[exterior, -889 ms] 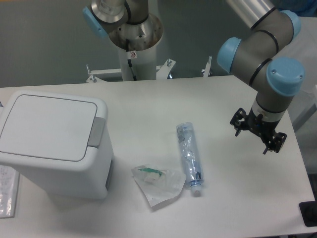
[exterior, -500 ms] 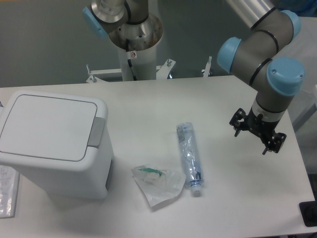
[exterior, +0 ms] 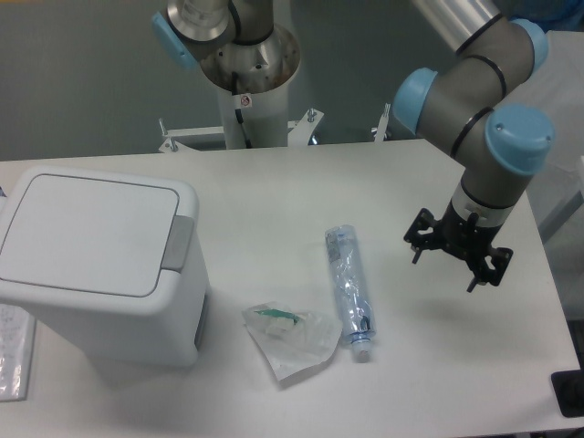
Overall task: Open the trash can
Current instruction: 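Move the open gripper down and toward the white trash can, then swing the gripper over the trash can lid's hinged edge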
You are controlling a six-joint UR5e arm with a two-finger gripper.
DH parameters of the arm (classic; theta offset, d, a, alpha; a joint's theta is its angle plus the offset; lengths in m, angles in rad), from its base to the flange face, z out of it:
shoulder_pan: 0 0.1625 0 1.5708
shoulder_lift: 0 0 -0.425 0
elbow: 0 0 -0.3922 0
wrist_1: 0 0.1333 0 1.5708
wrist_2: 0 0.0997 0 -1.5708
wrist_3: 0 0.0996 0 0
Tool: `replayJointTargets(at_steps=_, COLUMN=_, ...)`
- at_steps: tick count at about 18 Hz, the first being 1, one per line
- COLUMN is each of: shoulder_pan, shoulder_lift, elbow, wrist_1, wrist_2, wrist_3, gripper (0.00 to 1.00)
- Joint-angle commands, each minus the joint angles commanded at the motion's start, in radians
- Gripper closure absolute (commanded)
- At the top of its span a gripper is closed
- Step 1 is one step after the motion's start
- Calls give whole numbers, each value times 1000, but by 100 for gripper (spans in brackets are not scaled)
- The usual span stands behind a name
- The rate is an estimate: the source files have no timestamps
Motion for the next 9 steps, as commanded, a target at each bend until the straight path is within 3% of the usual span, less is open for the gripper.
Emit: replayJointTargets(at_steps=9, shoulder_pan=-75, shoulder_lift=84, elbow=9, wrist_1=84, wrist_2=-94, wrist_3=-346, gripper=0)
